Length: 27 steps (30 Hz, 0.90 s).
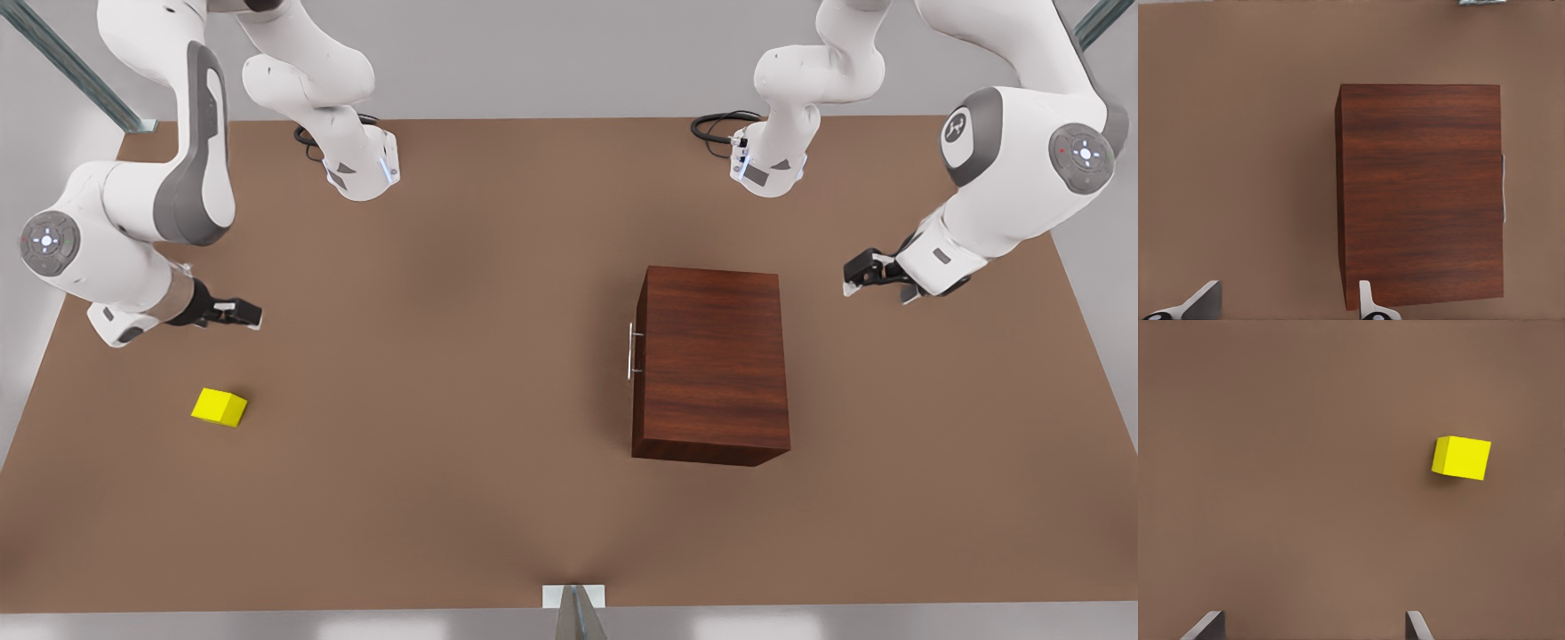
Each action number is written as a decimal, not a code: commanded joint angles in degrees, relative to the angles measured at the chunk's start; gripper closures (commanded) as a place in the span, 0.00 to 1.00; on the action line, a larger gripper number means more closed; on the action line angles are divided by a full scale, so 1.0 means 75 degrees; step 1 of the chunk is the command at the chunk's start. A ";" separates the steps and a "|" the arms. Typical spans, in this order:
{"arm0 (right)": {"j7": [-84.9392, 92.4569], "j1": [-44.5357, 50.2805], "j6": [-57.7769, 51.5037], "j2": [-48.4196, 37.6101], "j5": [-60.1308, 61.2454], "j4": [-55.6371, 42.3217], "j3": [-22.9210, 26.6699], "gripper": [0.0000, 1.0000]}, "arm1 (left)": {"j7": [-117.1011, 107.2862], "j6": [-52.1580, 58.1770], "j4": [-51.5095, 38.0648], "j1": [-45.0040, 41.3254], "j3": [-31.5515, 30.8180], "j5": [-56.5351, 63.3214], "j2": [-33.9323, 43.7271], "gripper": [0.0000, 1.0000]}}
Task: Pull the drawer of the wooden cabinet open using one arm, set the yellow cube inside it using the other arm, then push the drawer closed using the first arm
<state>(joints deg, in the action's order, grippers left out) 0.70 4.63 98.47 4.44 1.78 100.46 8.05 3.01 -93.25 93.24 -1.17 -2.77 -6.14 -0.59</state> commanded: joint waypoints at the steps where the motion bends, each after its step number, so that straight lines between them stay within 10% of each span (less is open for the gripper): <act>1: 0.0024 0.0086 0.0219 0.0029 -0.0003 -0.0036 0.0005 0.00 | 0.0056 -0.0188 -0.0022 0.0085 -0.0041 -0.0002 -0.0015 0.00; 12: 0.0071 0.0040 0.0336 0.0966 0.0090 -0.0633 0.0579 0.00 | -0.5474 -0.0047 -0.2820 -0.4859 -0.0053 0.1592 -0.3130 0.00; 27: 0.0833 -0.1062 0.0605 0.3205 0.0864 -0.2086 0.1247 0.00 | -0.7433 -0.1102 -0.3057 -0.5563 -0.0029 0.3291 -0.4937 0.00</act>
<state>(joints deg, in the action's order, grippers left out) 2.47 -3.13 102.64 27.95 6.08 85.29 17.37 -32.88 -100.59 70.41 -42.69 -3.02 17.37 -37.54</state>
